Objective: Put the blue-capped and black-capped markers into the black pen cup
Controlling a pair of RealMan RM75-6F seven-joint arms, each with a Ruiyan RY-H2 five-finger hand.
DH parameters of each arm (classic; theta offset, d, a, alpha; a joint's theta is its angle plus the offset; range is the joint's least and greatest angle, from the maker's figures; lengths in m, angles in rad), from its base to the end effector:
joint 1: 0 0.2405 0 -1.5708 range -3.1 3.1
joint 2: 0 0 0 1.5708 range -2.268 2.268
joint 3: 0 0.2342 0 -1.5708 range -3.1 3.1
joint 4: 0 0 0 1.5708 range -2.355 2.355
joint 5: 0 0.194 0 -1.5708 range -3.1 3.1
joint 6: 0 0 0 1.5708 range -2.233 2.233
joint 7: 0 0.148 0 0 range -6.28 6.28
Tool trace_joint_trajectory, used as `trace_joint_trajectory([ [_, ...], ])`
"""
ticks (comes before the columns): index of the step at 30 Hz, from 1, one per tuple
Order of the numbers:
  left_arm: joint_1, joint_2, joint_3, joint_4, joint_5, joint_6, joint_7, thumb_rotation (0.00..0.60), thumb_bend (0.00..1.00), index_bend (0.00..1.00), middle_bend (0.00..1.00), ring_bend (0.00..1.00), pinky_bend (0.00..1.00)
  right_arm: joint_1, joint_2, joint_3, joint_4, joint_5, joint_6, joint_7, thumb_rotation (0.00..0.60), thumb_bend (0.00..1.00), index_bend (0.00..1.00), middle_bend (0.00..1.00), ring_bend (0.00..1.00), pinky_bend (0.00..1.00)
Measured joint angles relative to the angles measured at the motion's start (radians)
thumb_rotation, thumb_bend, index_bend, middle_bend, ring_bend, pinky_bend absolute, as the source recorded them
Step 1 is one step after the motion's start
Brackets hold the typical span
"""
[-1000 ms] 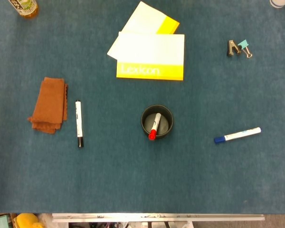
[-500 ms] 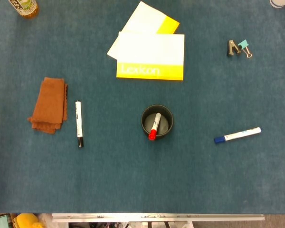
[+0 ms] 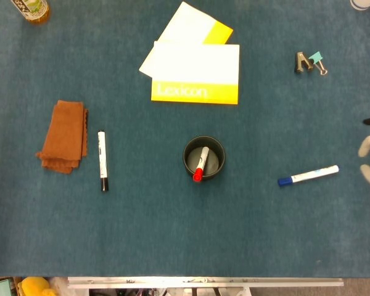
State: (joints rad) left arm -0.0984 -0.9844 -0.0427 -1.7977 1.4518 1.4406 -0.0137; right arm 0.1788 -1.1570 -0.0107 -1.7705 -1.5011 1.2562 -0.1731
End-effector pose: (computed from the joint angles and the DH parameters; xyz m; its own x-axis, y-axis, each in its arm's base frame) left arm -0.2663 0.1816 0.1820 0.3310 0.0539 0.9421 0.9430 0.0177 -0.3324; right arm -0.2466 -0.1847 0.1011 0.3973 -0.2597 0.8802 -0.9170 -0.1497 0.3698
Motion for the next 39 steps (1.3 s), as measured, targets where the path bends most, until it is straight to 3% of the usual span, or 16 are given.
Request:
trace_joint_trajectory([
  [9,0.006,0.003,0.006,0.008,-0.001,0.000,-0.009,0.600,0.31,0.27,0.04,0.00,0.01,0.056,-0.076,-0.010,0.007,0.022,-0.102,-0.145,0.600,0.24,0.52,0.23,0.07,0.07],
  [24,0.008,0.012,0.009,0.005,0.008,0.000,-0.018,0.600,0.31,0.27,0.04,0.00,0.01,0.116,-0.210,-0.030,0.072,0.052,-0.181,-0.354,0.600,0.24,0.52,0.23,0.07,0.07],
  [39,0.016,0.020,0.013,0.010,0.009,0.004,-0.033,0.600,0.31,0.27,0.04,0.00,0.01,0.163,-0.292,-0.036,0.131,0.083,-0.221,-0.447,0.600,0.24,0.52,0.20,0.06,0.07],
])
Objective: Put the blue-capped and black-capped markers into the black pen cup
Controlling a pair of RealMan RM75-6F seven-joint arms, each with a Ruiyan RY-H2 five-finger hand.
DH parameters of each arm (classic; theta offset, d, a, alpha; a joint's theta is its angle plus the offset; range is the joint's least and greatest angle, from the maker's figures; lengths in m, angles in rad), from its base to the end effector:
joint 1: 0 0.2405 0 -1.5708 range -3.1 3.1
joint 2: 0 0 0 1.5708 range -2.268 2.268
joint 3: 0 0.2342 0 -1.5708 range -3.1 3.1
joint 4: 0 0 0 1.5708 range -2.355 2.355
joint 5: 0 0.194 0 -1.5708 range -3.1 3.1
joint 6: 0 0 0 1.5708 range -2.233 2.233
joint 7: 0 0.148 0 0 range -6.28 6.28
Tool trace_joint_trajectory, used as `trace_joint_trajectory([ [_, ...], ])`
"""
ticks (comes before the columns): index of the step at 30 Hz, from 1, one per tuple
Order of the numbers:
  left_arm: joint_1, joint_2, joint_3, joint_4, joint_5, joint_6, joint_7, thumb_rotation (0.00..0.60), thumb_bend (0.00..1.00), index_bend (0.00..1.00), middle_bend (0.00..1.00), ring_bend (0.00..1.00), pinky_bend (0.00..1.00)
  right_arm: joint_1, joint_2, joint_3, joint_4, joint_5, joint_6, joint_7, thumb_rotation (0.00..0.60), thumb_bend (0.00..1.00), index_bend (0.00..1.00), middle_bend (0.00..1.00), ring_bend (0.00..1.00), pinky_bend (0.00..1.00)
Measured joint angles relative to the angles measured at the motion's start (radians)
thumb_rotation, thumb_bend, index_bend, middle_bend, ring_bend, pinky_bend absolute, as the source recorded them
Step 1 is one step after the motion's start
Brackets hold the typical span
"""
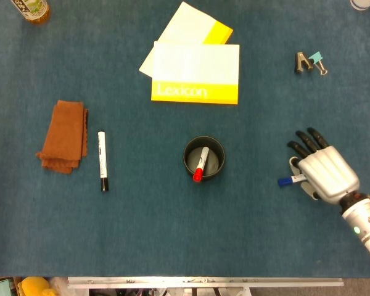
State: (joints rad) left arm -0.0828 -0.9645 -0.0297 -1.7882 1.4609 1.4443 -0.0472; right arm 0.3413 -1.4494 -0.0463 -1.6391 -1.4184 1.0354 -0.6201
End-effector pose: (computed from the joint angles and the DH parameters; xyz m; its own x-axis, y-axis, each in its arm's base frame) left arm -0.2719 0.1752 0.1869 0.3278 0.0648 0.9425 0.9435 0.0298 -0.3302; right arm -0.2135 -0.1959 -0.0047 0.6915 -0.3189 0.6481 -0.7117 -0.4541 0.5359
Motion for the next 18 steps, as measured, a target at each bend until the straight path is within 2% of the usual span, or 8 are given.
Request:
trace_joint_trajectory([
  [18,0.005,0.004,0.000,0.006,-0.006,0.000,-0.008,0.600,0.31,0.27,0.04,0.00,0.01,0.043,-0.038,0.000,0.025,0.065,-0.040,-0.057,0.600,0.24,0.52,0.20,0.05,0.07],
])
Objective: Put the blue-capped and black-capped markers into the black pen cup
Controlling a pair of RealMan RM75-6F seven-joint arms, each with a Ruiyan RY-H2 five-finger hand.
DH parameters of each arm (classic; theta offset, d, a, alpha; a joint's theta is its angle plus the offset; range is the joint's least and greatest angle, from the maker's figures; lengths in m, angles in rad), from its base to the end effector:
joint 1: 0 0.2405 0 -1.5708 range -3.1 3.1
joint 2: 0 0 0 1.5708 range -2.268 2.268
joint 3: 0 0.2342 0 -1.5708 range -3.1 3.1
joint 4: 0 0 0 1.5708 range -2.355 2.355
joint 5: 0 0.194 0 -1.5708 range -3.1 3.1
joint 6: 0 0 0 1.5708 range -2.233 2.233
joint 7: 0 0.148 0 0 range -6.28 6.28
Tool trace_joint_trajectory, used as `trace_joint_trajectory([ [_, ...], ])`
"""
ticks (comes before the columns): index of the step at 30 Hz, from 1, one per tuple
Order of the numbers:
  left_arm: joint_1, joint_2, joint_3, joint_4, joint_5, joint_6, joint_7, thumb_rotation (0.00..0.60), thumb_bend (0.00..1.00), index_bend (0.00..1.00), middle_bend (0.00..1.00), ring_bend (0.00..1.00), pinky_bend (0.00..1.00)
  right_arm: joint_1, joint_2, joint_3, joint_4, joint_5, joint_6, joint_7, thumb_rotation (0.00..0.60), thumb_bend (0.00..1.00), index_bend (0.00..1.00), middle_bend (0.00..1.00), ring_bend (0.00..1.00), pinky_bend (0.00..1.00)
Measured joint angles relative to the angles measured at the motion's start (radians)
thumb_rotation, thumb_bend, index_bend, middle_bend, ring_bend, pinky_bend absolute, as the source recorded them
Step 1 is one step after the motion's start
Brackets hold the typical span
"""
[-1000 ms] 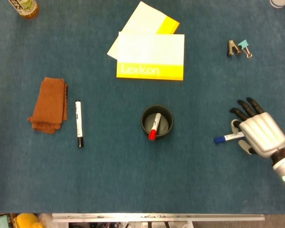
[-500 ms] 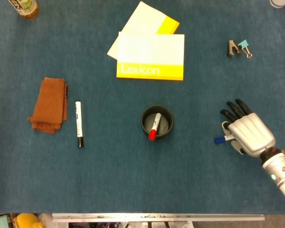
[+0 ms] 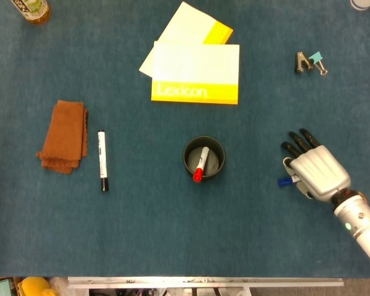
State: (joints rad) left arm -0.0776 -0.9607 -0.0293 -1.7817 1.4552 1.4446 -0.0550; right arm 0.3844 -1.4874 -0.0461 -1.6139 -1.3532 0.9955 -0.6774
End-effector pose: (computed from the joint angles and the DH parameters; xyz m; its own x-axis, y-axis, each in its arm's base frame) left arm -0.2750 0.1738 0.1889 0.3291 0.0652 0.9420 0.9423 0.0414 -0.3321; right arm -0.2112 -0.2024 -0.0185 0.7219 -0.3334 0.6063 -0.6837 -0.4785 0.5510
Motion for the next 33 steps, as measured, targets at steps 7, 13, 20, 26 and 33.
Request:
trace_joint_trajectory([
  [7,0.001,0.000,0.000,0.001,0.000,0.000,-0.004,0.600,0.31,0.27,0.04,0.00,0.01,0.015,-0.005,-0.004,0.000,0.021,-0.010,-0.037,0.600,0.26,0.52,0.20,0.05,0.07],
  [13,0.004,0.003,0.000,0.001,-0.002,0.003,-0.010,0.600,0.31,0.27,0.04,0.00,0.01,0.025,-0.008,-0.010,-0.005,0.040,-0.010,-0.062,0.600,0.28,0.54,0.20,0.05,0.07],
  [20,0.005,0.003,0.000,0.001,-0.001,0.002,-0.015,0.600,0.31,0.27,0.04,0.00,0.01,0.027,-0.006,-0.013,-0.010,0.043,0.005,-0.055,0.600,0.29,0.60,0.20,0.05,0.07],
  [26,0.007,0.010,-0.001,-0.005,0.003,0.008,-0.024,0.600,0.31,0.27,0.04,0.00,0.01,0.030,0.020,0.021,-0.067,0.038,0.026,0.047,0.600,0.29,0.60,0.21,0.05,0.07],
  [33,0.011,0.014,0.001,-0.014,0.012,0.015,-0.023,0.600,0.31,0.27,0.04,0.00,0.01,0.060,0.096,0.125,-0.201,0.040,0.028,0.298,0.600,0.29,0.61,0.23,0.05,0.07],
])
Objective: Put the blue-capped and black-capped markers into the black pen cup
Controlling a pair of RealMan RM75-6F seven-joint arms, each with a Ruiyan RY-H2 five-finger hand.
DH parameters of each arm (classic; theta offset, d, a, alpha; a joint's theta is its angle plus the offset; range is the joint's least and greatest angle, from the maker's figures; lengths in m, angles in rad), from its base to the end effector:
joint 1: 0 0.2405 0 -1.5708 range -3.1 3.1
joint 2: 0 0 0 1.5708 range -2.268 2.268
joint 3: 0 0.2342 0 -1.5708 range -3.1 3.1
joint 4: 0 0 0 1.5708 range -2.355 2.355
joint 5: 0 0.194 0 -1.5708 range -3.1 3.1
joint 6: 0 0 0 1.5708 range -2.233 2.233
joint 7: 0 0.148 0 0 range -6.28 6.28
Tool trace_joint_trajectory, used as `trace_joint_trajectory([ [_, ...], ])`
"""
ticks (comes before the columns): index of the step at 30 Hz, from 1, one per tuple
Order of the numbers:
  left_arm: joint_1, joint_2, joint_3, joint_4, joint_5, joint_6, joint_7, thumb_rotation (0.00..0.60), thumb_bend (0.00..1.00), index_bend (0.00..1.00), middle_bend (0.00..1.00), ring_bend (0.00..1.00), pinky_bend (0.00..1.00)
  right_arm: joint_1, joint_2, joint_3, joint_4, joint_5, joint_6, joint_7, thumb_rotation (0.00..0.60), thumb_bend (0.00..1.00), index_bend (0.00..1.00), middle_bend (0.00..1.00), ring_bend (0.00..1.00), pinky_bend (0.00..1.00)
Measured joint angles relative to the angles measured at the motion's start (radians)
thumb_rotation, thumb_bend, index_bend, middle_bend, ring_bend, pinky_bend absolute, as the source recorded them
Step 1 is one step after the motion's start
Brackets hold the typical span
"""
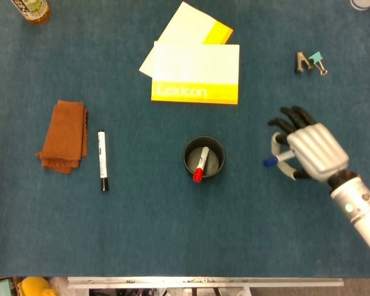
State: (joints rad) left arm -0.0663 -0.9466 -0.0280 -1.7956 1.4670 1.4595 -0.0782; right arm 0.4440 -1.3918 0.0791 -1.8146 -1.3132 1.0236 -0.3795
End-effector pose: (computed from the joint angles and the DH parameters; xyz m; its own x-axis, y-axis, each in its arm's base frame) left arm -0.2728 0.1705 0.1928 0.3089 0.0552 0.9495 0.9495 0.0408 -0.3113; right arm -0.1581 -0.2338 0.0200 0.3847 -0.3648 0.8479 -0.8970 -0.3644 0.2502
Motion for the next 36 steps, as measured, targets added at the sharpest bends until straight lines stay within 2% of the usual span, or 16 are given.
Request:
trace_joint_trajectory([
  [6,0.003,0.003,0.001,-0.009,0.003,0.005,0.004,0.600,0.31,0.27,0.04,0.00,0.01,0.040,0.031,0.085,-0.080,-0.002,-0.014,0.215,0.600,0.29,0.61,0.23,0.05,0.07],
  [10,0.002,0.007,0.003,-0.015,0.013,0.006,0.009,0.600,0.31,0.27,0.04,0.00,0.01,0.083,0.020,0.120,-0.098,-0.008,-0.042,0.309,0.600,0.29,0.61,0.24,0.05,0.07],
  [18,0.002,0.011,0.006,-0.019,0.025,0.008,0.009,0.600,0.31,0.27,0.04,0.00,0.01,0.148,-0.071,0.148,-0.066,-0.003,-0.081,0.422,0.600,0.29,0.61,0.24,0.05,0.07],
  [28,0.004,0.012,0.007,-0.016,0.029,0.012,0.006,0.600,0.31,0.27,0.04,0.00,0.01,0.218,-0.185,0.156,0.011,0.008,-0.112,0.457,0.600,0.29,0.61,0.23,0.05,0.07],
  [30,0.004,0.013,0.007,-0.014,0.029,0.011,0.004,0.600,0.31,0.27,0.04,0.00,0.01,0.231,-0.204,0.154,0.039,0.011,-0.122,0.460,0.600,0.29,0.59,0.20,0.03,0.06],
  [36,-0.001,0.012,0.007,-0.009,0.031,0.005,0.000,0.600,0.31,0.27,0.04,0.00,0.01,0.272,-0.270,0.149,0.132,0.001,-0.154,0.508,0.600,0.29,0.40,0.13,0.00,0.00],
])
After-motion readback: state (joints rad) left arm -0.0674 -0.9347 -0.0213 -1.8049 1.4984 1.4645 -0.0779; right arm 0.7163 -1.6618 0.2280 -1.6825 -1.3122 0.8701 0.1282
